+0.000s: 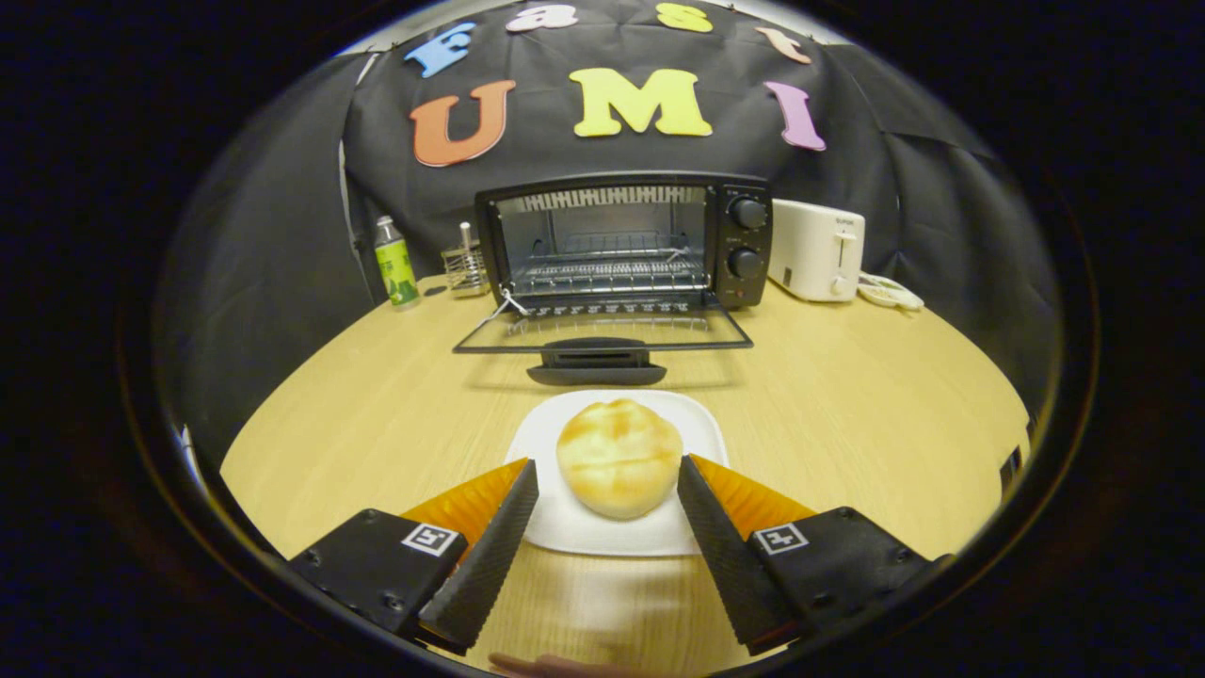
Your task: Open the toaster oven, put the food inside, and close the toaster oven door.
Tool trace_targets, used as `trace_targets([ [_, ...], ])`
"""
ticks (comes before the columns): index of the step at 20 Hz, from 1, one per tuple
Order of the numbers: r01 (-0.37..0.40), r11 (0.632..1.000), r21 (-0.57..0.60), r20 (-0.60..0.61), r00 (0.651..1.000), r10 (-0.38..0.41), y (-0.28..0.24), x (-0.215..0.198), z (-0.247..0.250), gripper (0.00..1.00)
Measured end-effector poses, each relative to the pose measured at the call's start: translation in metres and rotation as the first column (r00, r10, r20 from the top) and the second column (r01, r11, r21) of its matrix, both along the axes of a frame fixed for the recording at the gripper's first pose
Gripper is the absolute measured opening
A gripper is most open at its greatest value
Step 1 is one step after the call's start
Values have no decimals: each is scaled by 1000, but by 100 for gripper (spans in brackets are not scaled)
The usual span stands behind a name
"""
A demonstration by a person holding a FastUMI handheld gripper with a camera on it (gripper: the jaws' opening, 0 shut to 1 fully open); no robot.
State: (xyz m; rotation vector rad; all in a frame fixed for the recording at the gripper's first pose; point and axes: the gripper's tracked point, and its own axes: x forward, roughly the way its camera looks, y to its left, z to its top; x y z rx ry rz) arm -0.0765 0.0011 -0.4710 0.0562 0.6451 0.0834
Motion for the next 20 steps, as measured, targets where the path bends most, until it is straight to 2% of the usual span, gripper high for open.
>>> trace_targets([
  [5,-3,1000,14,20,1000,3,2,9,2,98],
  [7,6,1000,23,-13,1000,-6,1,8,-3,95],
  [13,3,999,44,-6,1000,-3,6,18,-2,89],
  [20,20,997,70,76,997,-25,2,20,22,73],
])
